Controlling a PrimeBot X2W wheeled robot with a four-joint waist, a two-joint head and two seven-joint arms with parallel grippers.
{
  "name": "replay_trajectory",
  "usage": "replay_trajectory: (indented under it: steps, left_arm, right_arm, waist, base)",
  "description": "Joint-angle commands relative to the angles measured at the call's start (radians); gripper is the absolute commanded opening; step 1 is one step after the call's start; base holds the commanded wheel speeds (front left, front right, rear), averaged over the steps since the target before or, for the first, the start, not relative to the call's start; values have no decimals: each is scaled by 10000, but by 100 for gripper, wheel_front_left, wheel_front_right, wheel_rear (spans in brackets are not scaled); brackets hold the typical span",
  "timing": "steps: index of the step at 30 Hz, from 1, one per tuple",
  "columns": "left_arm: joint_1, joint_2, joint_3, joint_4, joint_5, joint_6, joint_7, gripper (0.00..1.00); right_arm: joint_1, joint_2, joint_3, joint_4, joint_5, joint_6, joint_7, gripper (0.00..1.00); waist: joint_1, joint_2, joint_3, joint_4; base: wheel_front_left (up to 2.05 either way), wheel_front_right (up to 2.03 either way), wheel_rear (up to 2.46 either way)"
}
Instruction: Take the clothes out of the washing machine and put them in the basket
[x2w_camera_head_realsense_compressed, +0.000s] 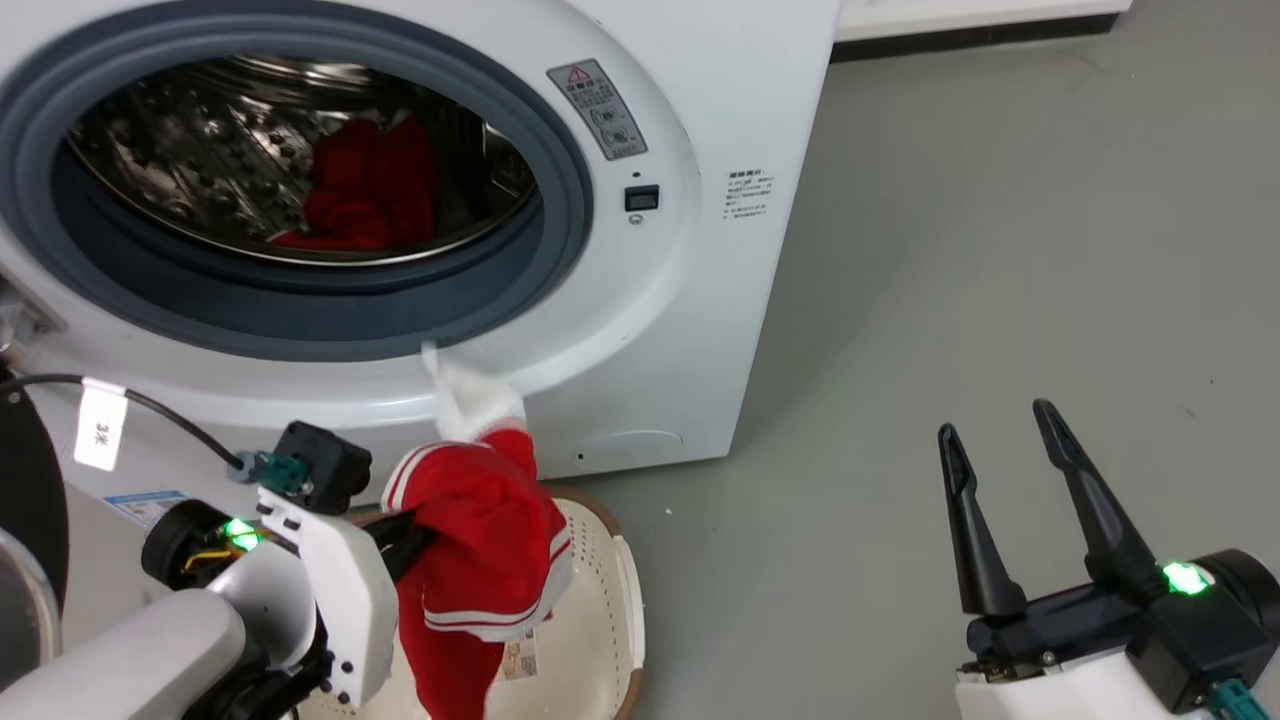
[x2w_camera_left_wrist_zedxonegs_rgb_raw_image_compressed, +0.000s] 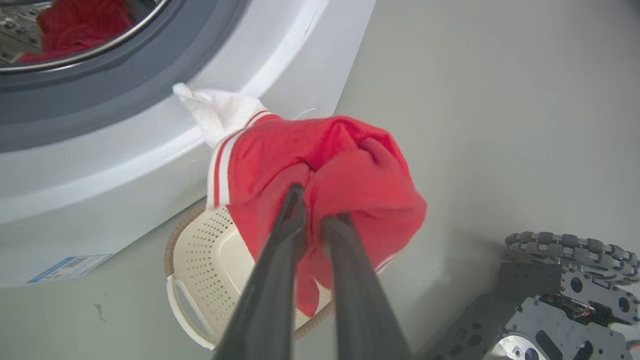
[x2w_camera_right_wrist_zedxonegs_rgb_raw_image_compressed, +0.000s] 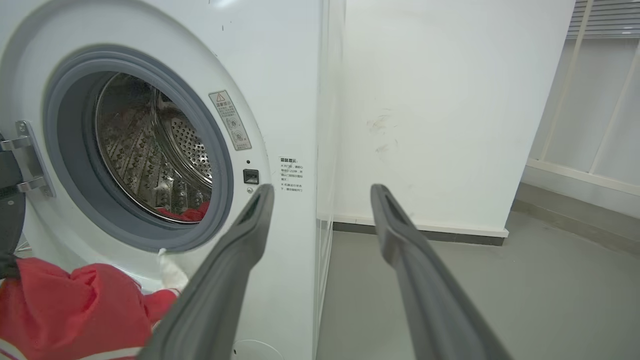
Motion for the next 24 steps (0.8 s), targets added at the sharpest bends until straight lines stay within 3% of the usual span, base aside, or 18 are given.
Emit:
replay_trajectory:
  steps: [1,15,24]
  left_arm:
    - [160,-72,-63,190,16,-65,-86,0]
    - [155,-1386,-393,3873,-294,-1179,-490,0]
    - [-565,-2820,-486,7012,-335,-1978,-720,0]
  right_arm:
    - [-263,1,5,-45,-11,-3,-21,100]
    - [-1190,1,16,-284,76,-3,-21,100]
    - [-1792,1,-53,-583,127,-3,-21,100]
  waist:
    - [0,0,296,-151]
    - [0,0,2118,-818]
    - [0,0,3476,-1094]
  base:
    - [0,0,0]
    - [0,0,0]
    - [0,0,0]
